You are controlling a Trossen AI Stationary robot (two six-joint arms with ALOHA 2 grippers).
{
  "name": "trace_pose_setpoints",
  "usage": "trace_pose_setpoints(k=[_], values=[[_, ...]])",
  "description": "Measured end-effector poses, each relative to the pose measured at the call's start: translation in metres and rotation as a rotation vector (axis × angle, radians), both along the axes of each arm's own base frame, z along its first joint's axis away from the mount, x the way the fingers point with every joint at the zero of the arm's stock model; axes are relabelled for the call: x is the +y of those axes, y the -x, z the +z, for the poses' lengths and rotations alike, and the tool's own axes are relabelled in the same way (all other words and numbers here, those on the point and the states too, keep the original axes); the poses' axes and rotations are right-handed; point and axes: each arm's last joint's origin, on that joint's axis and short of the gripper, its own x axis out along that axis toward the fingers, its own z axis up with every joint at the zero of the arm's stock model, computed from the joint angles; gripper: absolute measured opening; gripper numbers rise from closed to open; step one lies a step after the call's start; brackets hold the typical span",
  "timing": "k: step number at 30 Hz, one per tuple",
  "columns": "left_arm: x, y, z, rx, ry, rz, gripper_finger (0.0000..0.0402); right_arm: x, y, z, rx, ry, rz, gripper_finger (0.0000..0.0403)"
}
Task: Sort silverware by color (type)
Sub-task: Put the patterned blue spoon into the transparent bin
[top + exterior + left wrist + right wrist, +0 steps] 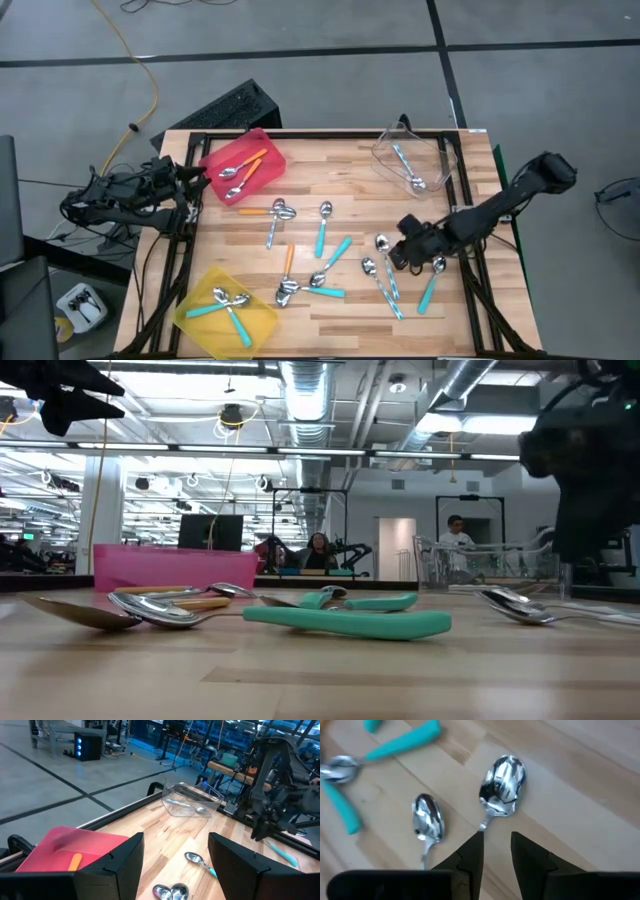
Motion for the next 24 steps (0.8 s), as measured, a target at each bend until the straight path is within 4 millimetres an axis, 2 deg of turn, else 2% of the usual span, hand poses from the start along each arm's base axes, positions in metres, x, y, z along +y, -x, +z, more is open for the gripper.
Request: trace_pose_setpoints(k=[6,17,24], values=[[0.0,0.0,0.0,0.0,0.001,0.0,0.0205,0.005,-0.01,-0.008,0.064,0.017,0.005,0.0121],[0.0,0.0,0.0,0.001,0.001,0.0,0.0205,0.004,-0.011,0.017,0.185,0.05,-0.054,0.012],[0.0,0.0,0.0,0.001,0.001,0.0,0.0205,0.006,-0.013,0.016,0.223,0.015,-0.042,0.012]])
